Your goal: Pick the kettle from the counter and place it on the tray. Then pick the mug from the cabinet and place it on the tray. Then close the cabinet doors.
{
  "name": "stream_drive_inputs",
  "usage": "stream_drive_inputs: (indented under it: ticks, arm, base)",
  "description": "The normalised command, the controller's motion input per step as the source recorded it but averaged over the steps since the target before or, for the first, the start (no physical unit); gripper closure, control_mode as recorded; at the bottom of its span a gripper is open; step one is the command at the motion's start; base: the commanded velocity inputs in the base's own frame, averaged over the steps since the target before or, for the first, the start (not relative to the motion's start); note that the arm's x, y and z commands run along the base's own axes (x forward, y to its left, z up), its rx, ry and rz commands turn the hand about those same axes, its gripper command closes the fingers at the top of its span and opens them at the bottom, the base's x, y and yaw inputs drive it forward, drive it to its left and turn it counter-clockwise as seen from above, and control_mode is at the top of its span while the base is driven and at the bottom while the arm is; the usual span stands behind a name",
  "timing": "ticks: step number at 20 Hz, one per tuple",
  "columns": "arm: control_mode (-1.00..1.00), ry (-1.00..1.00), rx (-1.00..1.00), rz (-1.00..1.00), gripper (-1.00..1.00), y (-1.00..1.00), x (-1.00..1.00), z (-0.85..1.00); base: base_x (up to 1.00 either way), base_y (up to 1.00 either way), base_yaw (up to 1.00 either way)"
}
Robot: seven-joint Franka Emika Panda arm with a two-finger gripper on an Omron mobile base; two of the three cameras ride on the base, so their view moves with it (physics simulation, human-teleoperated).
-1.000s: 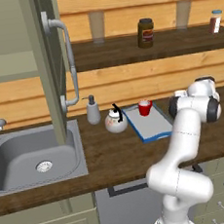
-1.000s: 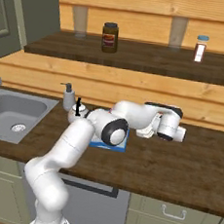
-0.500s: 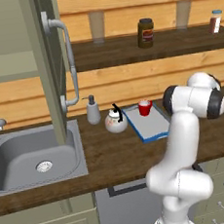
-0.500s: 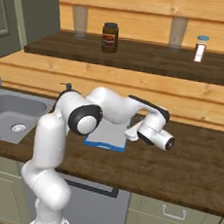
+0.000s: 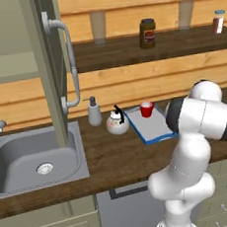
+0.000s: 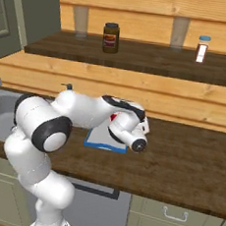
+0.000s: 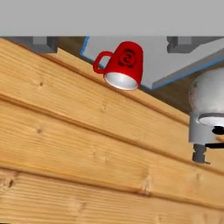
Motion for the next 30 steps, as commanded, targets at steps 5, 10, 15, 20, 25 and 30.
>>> stream_drive_inputs:
  ticks: [5, 10, 15, 20, 25, 30]
  arm:
    - [-1.00, 0.03, 0.00, -0.23, -1.00, 0.30, -0.44, 0.38]
    - [-1.00, 0.18, 0.00, -0.22, -1.00, 0.22, -0.43, 0.45]
    - [-1.00, 0.24, 0.00, -0.14, -1.00, 0.20, -0.39, 0.51]
    - [-1.00, 0.29, 0.01, -0.08, -1.00, 0.19, -0.42, 0.48]
    - [-1.00, 0.30, 0.05, -0.06, -1.00, 0.23, -0.33, 0.62]
    - [-1.00, 0.41, 0.04, -0.01, -1.00, 0.13, -0.17, 0.66]
  base:
    - [0.00, 0.00, 0.00]
    - [0.00, 0.00, 0.00]
    - [0.00, 0.00, 0.00]
    - [0.00, 0.00, 0.00]
    - [0.00, 0.00, 0.00]
    - [0.00, 0.00, 0.00]
